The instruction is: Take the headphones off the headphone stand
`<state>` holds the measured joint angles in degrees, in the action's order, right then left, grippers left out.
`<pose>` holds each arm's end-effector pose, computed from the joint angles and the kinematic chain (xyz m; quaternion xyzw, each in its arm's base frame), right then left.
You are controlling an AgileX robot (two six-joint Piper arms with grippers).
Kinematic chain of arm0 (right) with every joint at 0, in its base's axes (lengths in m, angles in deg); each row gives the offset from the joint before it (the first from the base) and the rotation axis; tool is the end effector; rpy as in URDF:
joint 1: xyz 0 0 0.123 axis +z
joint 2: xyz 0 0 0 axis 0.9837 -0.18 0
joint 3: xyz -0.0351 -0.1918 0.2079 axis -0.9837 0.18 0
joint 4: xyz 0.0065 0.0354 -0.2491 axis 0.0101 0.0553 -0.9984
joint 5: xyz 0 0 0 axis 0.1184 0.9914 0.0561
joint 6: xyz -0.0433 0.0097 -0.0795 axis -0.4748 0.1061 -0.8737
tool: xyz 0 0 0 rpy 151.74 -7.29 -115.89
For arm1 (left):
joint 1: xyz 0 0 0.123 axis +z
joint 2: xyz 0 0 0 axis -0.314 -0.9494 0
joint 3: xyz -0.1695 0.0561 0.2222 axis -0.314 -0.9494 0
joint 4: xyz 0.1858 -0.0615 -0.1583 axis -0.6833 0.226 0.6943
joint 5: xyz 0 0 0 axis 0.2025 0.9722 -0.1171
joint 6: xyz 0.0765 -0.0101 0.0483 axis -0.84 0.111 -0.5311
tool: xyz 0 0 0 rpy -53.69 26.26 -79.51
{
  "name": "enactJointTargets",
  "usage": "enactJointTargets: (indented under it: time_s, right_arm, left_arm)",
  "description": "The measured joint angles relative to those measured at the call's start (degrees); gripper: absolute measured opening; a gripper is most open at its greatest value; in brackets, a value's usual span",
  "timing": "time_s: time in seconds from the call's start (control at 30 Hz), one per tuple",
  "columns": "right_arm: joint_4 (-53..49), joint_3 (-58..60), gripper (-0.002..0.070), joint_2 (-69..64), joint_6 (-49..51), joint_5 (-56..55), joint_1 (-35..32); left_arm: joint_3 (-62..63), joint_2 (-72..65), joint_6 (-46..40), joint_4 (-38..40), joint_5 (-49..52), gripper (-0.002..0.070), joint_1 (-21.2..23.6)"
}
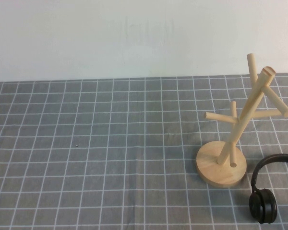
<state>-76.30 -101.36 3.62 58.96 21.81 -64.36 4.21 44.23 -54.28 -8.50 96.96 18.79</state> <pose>0.0930 0.0383 0.3691 -0.1704 0.8577 0.1117 0.4720 0.0529 0.0000 0.1743 0.0183 0.7974 0.0158 0.6030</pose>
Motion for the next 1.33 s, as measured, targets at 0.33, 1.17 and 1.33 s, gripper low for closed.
enactJointTargets:
  time_s: [0.33, 1.17, 1.33]
  right_arm:
    - [-4.56, 31.21, -0.0006, 22.37, 0.37, -41.48, -10.42]
    - [-9.32, 50.02, -0.0006, 37.50, 1.39, -31.14, -24.71]
    - [-9.32, 50.02, -0.0006, 37.50, 1.39, -31.14, -24.71]
  left_arm:
    - [0.00, 0.00, 0.00, 0.00, 0.00, -0.0004, 0.00]
    - [0.00, 0.00, 0.00, 0.00, 0.00, -0.0004, 0.00]
    - [0.00, 0.00, 0.00, 0.00, 0.00, -0.0004, 0.00]
